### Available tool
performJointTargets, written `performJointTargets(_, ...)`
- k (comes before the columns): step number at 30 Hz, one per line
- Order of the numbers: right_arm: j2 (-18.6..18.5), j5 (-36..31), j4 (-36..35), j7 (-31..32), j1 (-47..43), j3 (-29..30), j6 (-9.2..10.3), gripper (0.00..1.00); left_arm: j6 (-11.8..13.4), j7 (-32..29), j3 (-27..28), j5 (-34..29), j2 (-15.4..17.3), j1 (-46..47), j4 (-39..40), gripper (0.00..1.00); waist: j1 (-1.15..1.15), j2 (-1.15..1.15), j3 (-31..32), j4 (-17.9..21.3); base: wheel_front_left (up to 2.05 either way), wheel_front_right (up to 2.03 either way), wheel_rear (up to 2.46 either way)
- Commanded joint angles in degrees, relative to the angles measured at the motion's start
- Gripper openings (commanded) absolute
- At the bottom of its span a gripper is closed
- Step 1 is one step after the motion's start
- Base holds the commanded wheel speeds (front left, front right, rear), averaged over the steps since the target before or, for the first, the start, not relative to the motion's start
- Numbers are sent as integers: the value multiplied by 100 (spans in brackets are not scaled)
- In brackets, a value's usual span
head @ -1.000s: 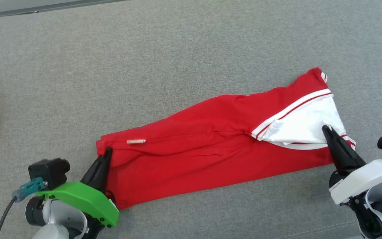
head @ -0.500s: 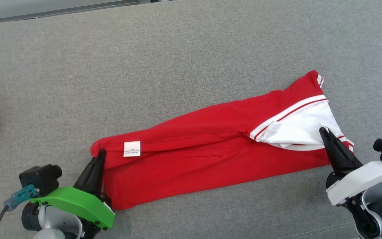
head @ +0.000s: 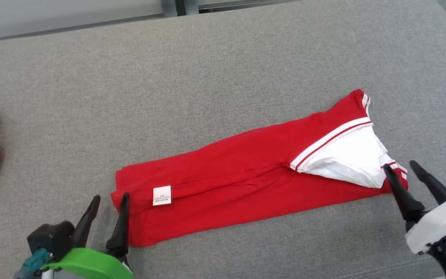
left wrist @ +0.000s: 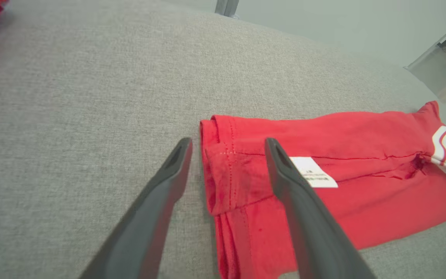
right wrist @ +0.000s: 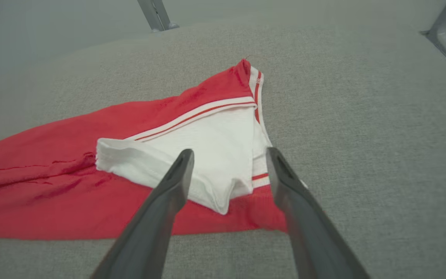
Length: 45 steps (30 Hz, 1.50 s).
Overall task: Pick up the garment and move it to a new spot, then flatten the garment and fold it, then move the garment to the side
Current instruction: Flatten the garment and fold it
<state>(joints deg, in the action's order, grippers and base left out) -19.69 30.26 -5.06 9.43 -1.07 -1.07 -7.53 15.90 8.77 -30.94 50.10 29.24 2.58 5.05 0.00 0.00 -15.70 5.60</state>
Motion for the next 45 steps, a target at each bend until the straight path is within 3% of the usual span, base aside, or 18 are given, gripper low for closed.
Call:
performJointTargets(1,-125,76,-284,200,-151,211,7,100,128,250,29,-297,128,-178,66,100,0,0,154,-19,0,0,0)
performJointTargets(5,-247,245,-741,771,35,720,6,100,427,608,311,-844,74,-447,359,100,0,0,210,-22,0,0,0)
performJointTargets(8,-232,212,-579,984,259,767,5,100,468,633,437,-1099,18,-417,418,100,0,0,167,-38,0,0,0)
performJointTargets(13,-111,23,358,1295,1019,519,5,100,267,645,755,-1698,-268,-191,454,100,0,0,-77,-150,0,0,0)
performJointTargets(20,-139,-255,1998,1249,1934,198,6,100,-173,648,1143,-2119,-763,-60,222,100,0,0,-335,-419,0,0,0)
performJointTargets(29,-262,184,3197,1407,2440,-227,9,100,-622,648,1611,-2529,-1255,-152,7,100,0,0,-392,-665,0,0,0)
performJointTargets(30,-269,287,3291,1468,2466,-258,9,78,-668,648,1663,-2564,-1304,-166,-19,100,0,0,-386,-680,0,0,0)
performJointTargets(31,-280,377,3353,1507,2492,-297,9,16,-714,647,1714,-2598,-1346,-179,-43,100,0,0,-378,-693,0,0,0)
performJointTargets(32,-287,493,3396,1545,2511,-317,9,0,-762,644,1755,-2633,-1383,-189,-67,100,0,0,-368,-704,0,0,0)
performJointTargets(38,-513,1219,3490,1581,2635,-153,16,0,-997,644,2024,-2804,-1639,-276,-178,100,0,0,-312,-706,0,0,0)
performJointTargets(45,-954,1486,3770,1334,2614,427,10,0,-1285,644,2278,-3030,-1860,-346,-325,100,0,0,-254,-680,0,0,0)
